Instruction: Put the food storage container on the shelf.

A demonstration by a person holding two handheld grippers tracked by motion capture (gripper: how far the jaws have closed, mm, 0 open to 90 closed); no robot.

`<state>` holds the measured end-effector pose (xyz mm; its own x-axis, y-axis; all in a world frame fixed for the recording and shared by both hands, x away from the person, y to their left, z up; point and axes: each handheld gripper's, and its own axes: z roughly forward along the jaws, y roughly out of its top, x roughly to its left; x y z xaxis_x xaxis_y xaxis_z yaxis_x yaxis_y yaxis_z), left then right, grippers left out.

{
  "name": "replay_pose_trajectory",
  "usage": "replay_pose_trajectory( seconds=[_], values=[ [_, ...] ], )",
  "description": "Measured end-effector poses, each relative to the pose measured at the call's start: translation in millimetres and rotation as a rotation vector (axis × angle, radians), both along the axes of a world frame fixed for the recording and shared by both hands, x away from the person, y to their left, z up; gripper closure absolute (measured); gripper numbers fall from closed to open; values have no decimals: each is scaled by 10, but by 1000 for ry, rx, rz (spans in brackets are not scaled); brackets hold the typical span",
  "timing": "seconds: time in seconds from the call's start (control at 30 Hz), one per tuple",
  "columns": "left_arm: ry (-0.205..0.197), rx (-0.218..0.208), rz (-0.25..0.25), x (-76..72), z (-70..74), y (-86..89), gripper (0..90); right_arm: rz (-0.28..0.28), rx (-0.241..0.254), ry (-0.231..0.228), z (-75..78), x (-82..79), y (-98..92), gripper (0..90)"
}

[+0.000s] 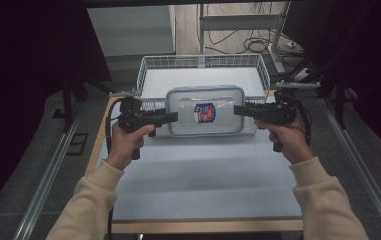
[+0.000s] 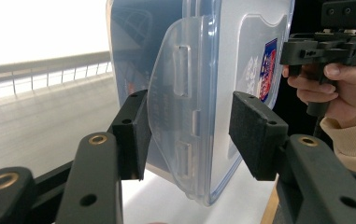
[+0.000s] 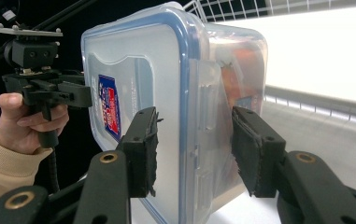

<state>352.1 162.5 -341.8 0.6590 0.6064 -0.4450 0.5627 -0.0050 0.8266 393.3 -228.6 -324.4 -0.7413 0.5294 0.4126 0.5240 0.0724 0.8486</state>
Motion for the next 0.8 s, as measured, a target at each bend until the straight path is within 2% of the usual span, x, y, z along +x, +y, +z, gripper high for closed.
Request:
replay_pose_trajectory(
  seconds=[0.2, 0.8],
  values=[
    [-2, -5, 0, 85, 78, 14, 494, -3, -3, -10, 114, 89, 20, 526],
    [-1, 10, -8, 483, 324, 0, 494, -18, 12, -13, 280, 409, 6, 524]
  ],
)
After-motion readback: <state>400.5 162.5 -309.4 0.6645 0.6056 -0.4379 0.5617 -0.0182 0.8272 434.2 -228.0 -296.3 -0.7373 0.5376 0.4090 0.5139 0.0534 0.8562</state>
